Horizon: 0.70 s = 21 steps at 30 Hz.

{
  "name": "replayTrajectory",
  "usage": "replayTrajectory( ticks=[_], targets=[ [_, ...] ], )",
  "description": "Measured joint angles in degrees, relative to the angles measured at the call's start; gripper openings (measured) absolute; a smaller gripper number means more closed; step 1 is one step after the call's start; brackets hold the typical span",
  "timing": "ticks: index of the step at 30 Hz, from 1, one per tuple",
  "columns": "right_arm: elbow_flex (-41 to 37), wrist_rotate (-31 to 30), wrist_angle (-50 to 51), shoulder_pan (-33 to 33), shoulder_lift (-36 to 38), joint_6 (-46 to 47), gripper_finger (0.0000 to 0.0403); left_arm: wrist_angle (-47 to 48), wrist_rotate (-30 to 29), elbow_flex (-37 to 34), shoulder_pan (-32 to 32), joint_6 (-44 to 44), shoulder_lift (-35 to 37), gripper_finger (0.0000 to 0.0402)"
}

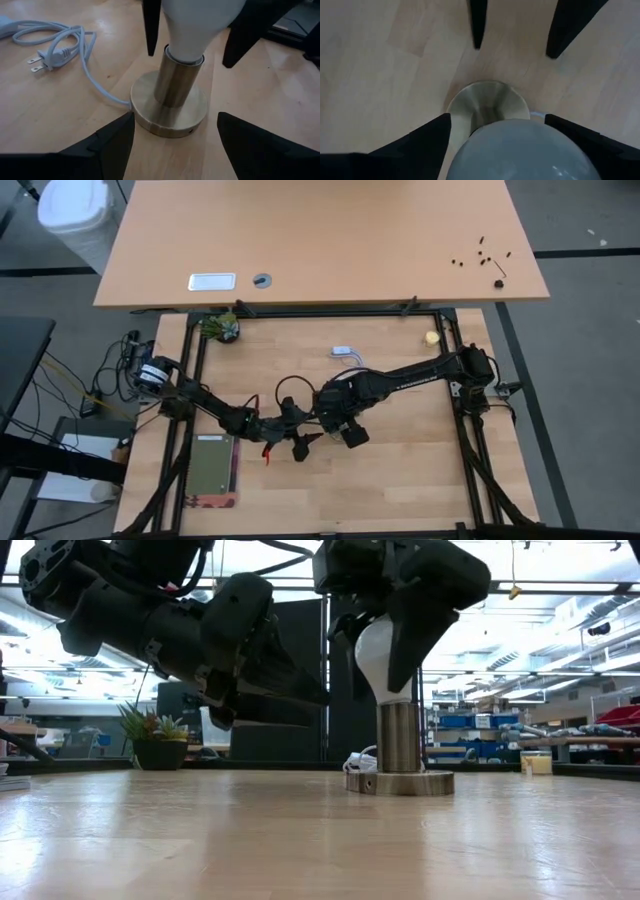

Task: Screw lightbulb
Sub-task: Insert the lightbulb into the lamp

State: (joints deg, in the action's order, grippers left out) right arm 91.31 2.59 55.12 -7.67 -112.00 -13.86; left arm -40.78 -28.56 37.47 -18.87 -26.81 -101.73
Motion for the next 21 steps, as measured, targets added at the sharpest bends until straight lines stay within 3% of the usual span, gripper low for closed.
replayTrajectory(
  ticks=[10, 17, 21],
  targets=[
    [-0.07, -0.27, 0.67, 0.6, -0.18, -0.49, 0.0258, 0.53, 0.24, 0.0, 0.0, -0.45, 0.0, 0.0289],
    [-0.39, -1.85, 2.74, 0.62, 1.02, 0.89, 0.0268, 0.58, 1.33, 0.0, -0.02, -0.83, 0.0, 0.0289],
    [-0.46, -2.03, 3.21, 0.69, 1.31, 3.27, 0.0272, -0.17, 5.52, 0.02, -0.28, -0.56, 0.0, 0.0289]
  ],
)
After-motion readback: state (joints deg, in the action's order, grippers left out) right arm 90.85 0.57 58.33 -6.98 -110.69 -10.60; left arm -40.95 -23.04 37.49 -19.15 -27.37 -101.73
